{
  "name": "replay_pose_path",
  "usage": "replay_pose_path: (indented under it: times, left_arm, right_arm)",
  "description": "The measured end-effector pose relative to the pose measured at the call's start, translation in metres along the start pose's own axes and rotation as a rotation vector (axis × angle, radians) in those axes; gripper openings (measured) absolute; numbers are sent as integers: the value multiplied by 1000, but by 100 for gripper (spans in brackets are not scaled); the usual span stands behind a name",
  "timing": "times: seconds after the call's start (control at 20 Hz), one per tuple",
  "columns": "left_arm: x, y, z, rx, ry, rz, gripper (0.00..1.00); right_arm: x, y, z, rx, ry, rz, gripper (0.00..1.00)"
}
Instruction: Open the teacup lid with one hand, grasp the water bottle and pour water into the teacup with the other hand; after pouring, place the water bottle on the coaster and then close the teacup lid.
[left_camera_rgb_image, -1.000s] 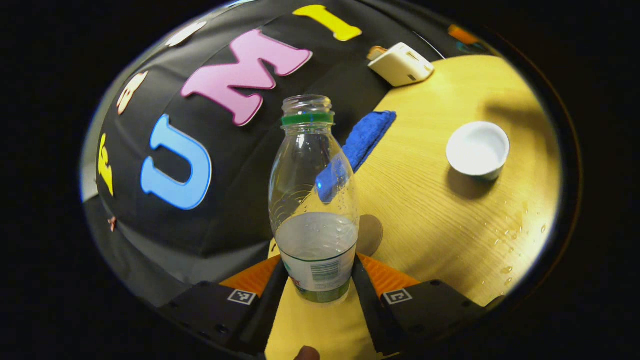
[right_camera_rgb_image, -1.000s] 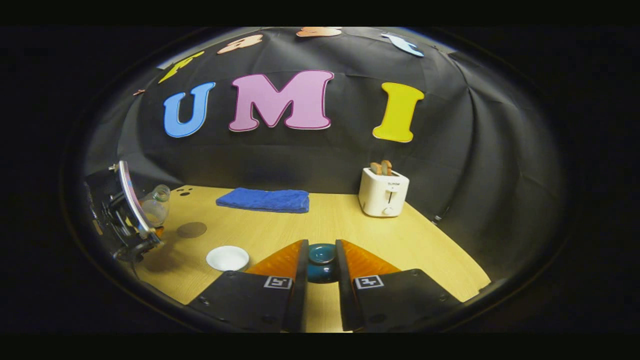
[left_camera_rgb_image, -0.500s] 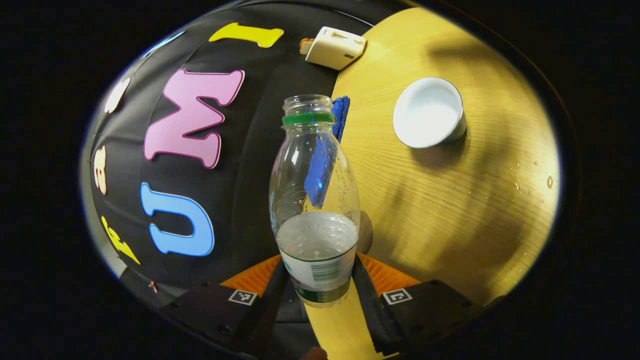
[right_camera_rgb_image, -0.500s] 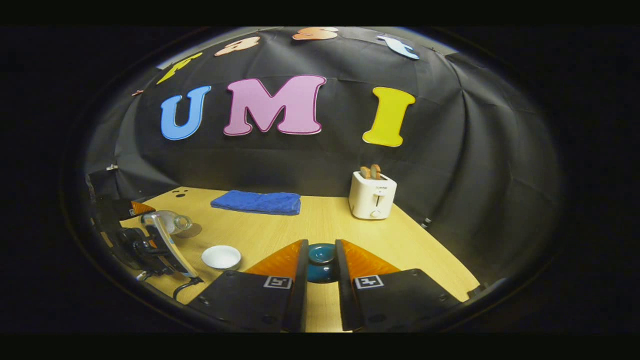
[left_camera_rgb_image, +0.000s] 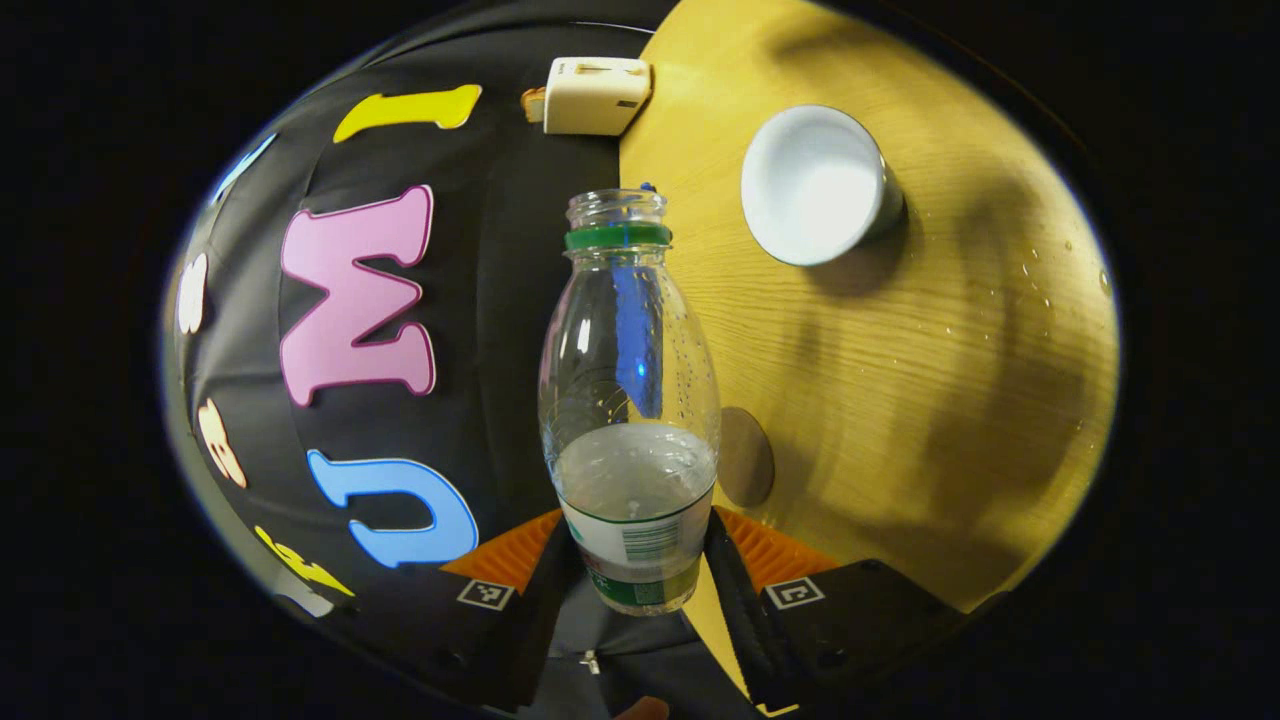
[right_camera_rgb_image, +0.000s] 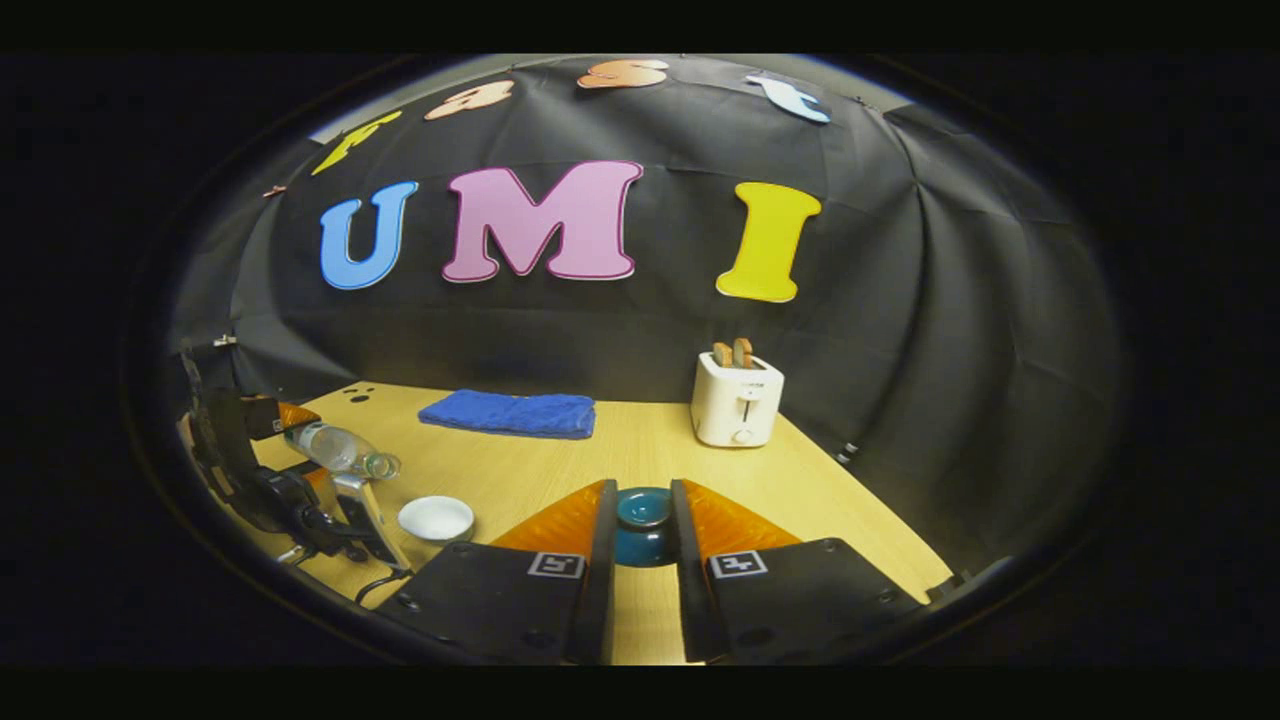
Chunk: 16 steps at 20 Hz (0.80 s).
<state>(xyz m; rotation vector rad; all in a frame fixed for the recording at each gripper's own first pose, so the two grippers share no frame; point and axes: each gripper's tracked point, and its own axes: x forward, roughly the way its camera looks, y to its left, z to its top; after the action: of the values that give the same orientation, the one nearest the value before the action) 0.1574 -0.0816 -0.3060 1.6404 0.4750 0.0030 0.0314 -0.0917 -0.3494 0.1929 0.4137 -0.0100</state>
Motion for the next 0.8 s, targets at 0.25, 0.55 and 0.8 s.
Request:
replay_pose_path:
  times: [0.25, 0.55, 0.8]
  left_arm:
    - [9, 6, 1, 85, 5, 27, 76]
    - [13, 13, 8, 152, -26, 54, 76]
    - [18, 14, 7, 204, -32, 80, 76]
  right_arm:
    - [-1, -6, 0, 8, -8, -4, 31]
    - [-3, -16, -1, 15, -13, -19, 30]
    - [-4, -19, -2, 15, -17, -26, 31]
